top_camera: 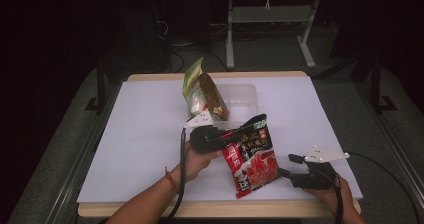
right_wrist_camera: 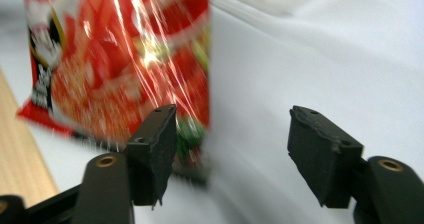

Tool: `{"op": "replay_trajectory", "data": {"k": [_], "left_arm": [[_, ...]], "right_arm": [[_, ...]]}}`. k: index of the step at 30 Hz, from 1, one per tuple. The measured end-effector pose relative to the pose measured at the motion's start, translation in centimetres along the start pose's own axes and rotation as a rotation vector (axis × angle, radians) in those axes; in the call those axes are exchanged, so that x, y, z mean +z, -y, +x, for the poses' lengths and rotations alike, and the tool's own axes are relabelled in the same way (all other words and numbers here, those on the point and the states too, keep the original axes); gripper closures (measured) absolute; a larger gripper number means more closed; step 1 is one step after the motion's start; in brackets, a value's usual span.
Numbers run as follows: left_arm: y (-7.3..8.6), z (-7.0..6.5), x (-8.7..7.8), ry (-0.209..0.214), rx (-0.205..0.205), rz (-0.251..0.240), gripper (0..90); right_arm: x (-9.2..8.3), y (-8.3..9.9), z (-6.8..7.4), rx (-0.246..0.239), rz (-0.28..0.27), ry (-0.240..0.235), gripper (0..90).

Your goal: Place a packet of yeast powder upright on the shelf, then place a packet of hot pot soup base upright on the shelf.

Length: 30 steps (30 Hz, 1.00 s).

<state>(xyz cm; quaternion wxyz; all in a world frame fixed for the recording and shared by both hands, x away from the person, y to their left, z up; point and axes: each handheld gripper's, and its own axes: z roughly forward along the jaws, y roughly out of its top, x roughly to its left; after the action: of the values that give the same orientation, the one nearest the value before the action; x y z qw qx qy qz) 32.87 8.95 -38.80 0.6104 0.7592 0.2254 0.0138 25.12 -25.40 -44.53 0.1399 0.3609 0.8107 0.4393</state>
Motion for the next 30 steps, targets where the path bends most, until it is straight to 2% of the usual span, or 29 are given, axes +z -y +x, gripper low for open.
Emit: {"op": "replay_trajectory", "data": {"k": [2, 8, 10, 15, 25, 30], "left_arm": [[-0.2, 0.0, -0.3, -0.008, -0.001, -0.012, 77.6], [-0.5, -0.1, -1.3, -0.061, 0.027, -0.041, 77.5], [-0.7, -0.1, -1.5, -0.079, 0.035, -0.042, 77.4], [-0.7, 0.2, -1.8, -0.086, 0.037, -0.050, 77.5], [-1.2, -0.4, -2.4, -0.115, 0.063, -0.075, 77.6], [-1.3, -0.4, -2.5, -0.151, 0.060, -0.085, 77.6]], "right_arm": [[0.0, 0.0, -0.2, 0.005, 0.009, 0.028, 32.1], [-0.4, 0.1, -0.9, 0.028, 0.000, 0.054, 32.4], [-0.5, 0.2, -1.1, 0.035, -0.008, 0.055, 32.4], [-0.7, 0.3, -1.3, 0.047, -0.012, 0.050, 32.9], [-0.7, 0.2, -1.2, 0.069, -0.025, 0.043, 32.8], [-0.7, 0.2, -1.2, 0.085, -0.028, 0.035, 31.6]]}}
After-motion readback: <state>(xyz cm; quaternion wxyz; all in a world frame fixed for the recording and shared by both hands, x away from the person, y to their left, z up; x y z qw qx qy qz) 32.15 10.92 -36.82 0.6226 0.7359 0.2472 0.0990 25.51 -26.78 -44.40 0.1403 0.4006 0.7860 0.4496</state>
